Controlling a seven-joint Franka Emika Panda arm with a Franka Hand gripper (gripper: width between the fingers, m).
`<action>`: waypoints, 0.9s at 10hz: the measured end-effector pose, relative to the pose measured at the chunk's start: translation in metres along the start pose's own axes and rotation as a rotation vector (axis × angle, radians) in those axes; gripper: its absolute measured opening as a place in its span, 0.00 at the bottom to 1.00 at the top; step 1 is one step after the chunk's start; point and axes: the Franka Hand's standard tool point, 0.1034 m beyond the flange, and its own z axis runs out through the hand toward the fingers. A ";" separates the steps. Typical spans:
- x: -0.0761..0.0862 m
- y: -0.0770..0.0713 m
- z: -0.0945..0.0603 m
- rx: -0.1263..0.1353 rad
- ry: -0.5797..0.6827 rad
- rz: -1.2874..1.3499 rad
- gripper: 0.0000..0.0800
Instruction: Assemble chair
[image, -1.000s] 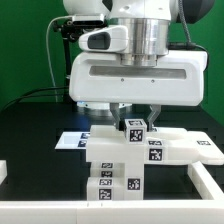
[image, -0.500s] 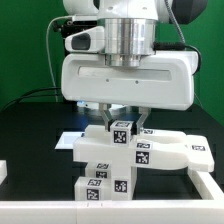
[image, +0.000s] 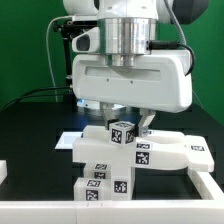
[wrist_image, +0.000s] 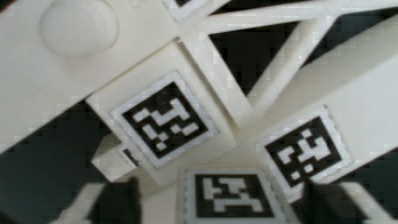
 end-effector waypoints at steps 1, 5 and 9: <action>0.000 0.000 0.000 -0.002 -0.003 -0.014 0.77; 0.001 0.002 -0.005 -0.008 -0.057 -0.584 0.81; 0.011 0.006 -0.007 -0.012 -0.032 -0.995 0.81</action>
Offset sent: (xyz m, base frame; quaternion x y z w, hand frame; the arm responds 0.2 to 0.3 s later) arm -0.0026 0.0166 0.0034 0.0095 -0.0623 -0.4125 0.9088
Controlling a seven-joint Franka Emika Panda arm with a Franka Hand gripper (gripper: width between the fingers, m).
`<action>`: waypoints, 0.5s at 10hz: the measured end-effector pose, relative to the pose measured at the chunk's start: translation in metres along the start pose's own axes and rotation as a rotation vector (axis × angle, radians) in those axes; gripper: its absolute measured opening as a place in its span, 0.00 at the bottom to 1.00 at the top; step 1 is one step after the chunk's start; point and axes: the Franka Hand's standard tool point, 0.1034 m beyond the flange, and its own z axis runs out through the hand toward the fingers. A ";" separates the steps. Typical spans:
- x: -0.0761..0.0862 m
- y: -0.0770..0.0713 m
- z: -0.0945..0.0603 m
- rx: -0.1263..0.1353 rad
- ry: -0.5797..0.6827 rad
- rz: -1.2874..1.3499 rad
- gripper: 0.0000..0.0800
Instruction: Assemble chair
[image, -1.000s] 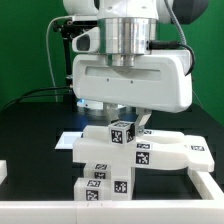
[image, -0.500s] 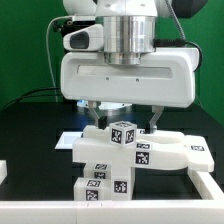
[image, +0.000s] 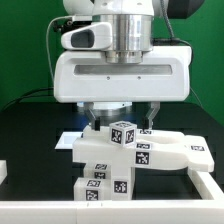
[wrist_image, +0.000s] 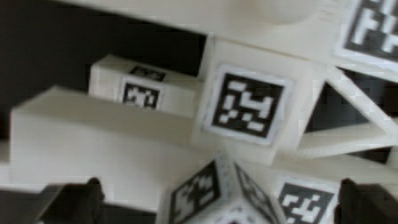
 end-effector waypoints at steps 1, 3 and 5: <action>0.003 0.008 0.005 0.001 0.000 -0.228 0.81; 0.003 0.007 0.007 0.006 -0.001 -0.260 0.80; 0.002 0.007 0.007 0.007 -0.001 -0.210 0.59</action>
Offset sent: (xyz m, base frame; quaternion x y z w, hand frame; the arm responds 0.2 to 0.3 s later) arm 0.0000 0.0000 0.0000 0.0000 0.0000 0.0650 0.9979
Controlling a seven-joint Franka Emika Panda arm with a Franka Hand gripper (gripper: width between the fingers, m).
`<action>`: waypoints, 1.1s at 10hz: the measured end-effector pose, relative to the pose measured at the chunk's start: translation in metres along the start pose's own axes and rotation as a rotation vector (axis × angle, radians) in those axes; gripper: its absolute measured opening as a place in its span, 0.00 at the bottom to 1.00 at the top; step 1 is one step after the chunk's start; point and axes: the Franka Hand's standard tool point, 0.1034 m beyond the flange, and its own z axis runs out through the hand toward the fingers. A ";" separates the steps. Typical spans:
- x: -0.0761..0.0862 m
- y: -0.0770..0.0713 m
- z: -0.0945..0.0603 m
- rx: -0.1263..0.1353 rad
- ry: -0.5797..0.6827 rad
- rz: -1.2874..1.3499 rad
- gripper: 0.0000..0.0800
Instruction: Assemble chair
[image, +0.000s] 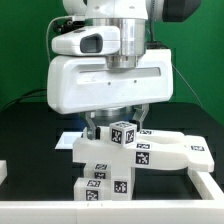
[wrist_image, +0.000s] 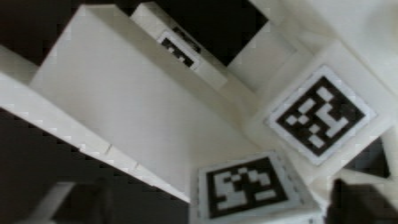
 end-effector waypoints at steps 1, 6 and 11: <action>0.000 0.000 0.000 0.000 0.000 0.069 0.37; 0.000 -0.001 0.000 0.002 0.000 0.430 0.36; 0.001 0.010 0.001 -0.014 0.047 0.812 0.36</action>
Offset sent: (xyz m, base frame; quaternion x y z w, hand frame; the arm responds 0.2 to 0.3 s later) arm 0.0000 0.0000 0.0000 0.0000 0.0000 0.1296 0.9916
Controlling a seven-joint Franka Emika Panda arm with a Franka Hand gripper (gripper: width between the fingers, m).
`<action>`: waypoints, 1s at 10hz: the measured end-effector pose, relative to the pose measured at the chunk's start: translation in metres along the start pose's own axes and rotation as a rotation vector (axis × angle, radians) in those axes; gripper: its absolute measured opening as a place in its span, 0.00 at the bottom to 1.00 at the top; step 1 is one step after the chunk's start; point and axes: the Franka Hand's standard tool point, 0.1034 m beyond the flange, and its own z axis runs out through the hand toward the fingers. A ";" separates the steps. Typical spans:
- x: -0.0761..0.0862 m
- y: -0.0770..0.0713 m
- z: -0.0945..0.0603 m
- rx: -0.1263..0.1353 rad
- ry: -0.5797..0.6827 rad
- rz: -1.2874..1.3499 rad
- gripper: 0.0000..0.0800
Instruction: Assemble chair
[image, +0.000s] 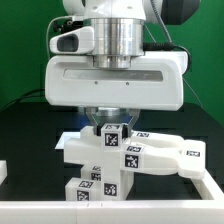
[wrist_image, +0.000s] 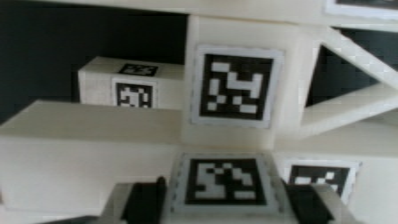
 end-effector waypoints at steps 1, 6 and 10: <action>0.004 0.005 0.000 0.006 0.004 0.075 0.36; 0.010 0.012 0.001 0.056 -0.018 0.607 0.36; 0.005 0.010 0.002 0.039 -0.043 0.417 0.75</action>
Offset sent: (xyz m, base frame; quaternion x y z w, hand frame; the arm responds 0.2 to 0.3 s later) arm 0.0083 -0.0132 -0.0010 -0.0001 0.0045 0.1859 0.9825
